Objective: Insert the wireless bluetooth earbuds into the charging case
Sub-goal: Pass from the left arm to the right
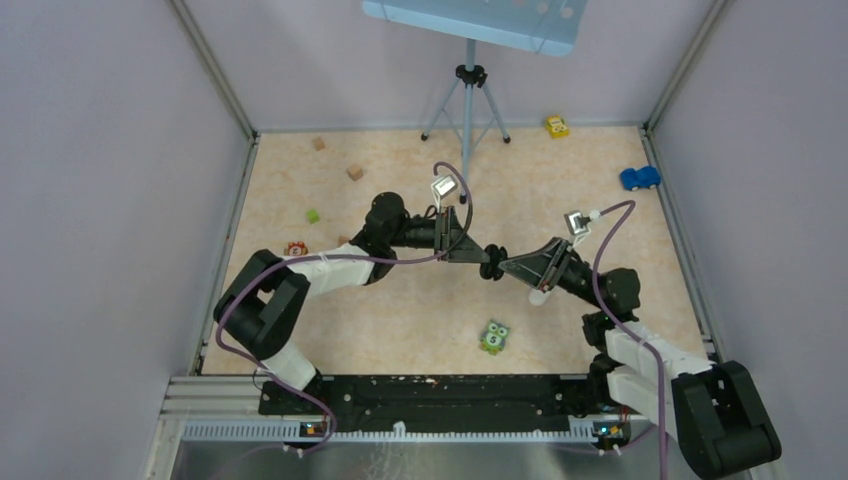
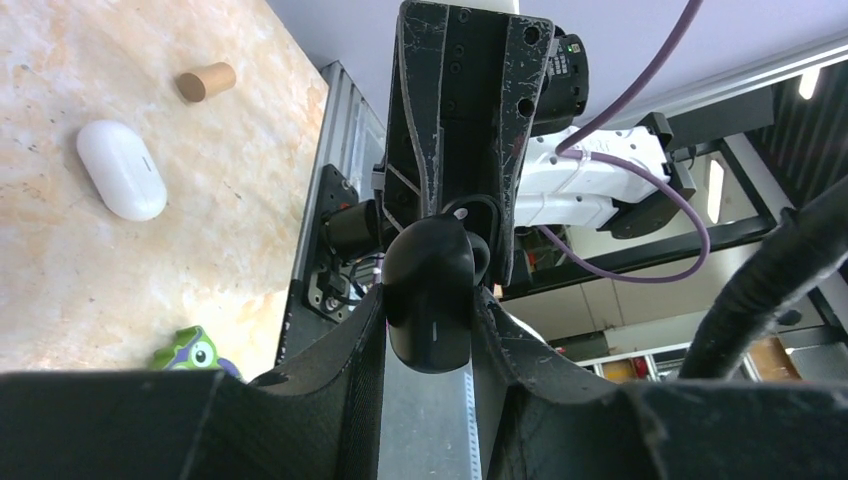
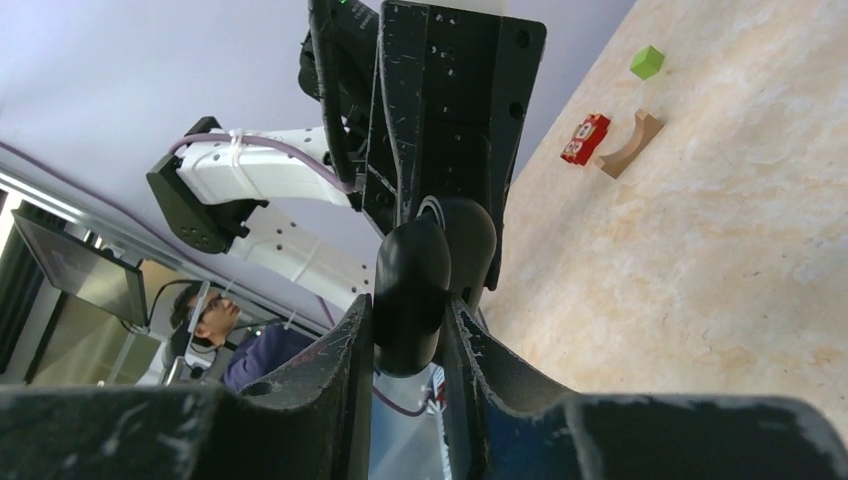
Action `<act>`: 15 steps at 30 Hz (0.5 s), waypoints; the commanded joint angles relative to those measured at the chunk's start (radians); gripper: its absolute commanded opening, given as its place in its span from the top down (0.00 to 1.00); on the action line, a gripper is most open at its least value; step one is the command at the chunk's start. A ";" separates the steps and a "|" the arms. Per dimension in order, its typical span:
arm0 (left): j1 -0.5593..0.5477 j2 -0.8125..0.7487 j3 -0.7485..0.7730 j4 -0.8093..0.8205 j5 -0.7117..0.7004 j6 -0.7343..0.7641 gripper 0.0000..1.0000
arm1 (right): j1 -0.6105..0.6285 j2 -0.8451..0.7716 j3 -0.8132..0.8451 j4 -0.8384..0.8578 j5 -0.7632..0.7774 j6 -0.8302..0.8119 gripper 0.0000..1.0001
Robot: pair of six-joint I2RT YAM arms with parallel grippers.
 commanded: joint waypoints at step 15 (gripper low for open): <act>-0.006 -0.165 0.112 -0.453 -0.149 0.505 0.17 | 0.009 -0.096 0.038 -0.185 0.050 -0.109 1.00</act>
